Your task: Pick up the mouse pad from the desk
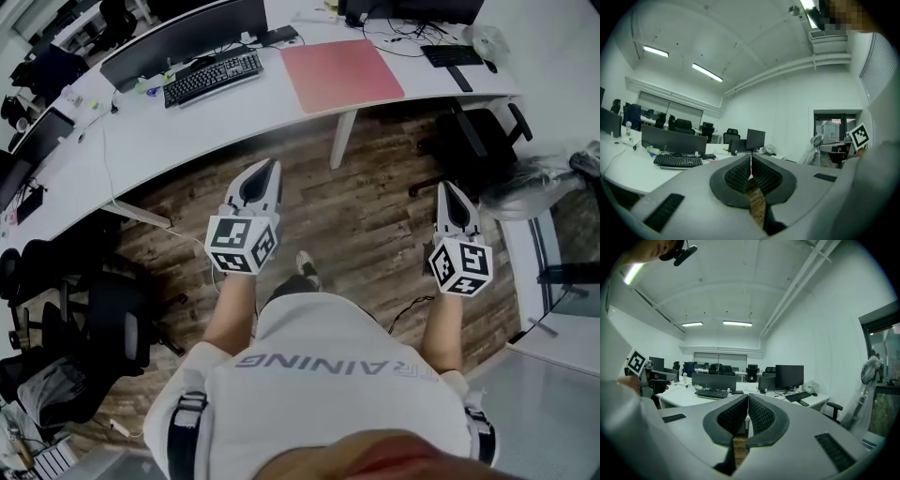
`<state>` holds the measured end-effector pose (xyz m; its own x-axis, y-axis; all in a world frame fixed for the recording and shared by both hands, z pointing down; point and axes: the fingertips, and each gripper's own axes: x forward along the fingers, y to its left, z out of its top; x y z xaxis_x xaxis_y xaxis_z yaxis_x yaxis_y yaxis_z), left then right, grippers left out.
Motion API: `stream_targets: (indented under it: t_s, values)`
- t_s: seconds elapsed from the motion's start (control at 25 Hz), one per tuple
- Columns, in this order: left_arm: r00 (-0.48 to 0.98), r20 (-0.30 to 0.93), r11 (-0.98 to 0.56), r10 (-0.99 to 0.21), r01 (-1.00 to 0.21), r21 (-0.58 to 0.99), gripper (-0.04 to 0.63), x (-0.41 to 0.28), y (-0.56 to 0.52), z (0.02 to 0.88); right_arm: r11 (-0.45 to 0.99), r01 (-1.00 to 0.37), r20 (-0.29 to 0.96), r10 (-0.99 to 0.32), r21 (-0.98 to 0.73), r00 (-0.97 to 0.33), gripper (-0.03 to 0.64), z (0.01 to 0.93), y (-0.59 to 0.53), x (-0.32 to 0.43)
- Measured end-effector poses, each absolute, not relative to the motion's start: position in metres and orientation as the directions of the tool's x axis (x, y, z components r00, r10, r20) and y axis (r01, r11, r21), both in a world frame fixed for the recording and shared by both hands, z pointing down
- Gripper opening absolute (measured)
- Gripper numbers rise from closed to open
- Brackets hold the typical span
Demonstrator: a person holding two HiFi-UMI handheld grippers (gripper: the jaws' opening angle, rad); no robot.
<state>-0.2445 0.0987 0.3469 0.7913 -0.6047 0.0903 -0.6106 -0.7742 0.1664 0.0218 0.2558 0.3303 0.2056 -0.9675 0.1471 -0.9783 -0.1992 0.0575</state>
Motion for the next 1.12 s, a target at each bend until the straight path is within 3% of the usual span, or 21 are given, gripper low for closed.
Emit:
stream_targets:
  t_s: [0.64, 1.12]
  values:
    - [0.813, 0.135, -0.791, -0.567, -0.583, 0.187, 0.034, -0.179, -0.031, 0.354, -0.195, -0.966, 0.221, -0.948, 0.172, 0.231, 0.025, 0.338, 0.126, 0.068]
    - [0.746, 0.138, -0.72, -0.652, -0.665, 0.199, 0.034, -0.192, -0.085, 0.356, -0.115, -0.986, 0.217, -0.966, 0.118, 0.139, 0.025, 0.34, 0.05, 0.076]
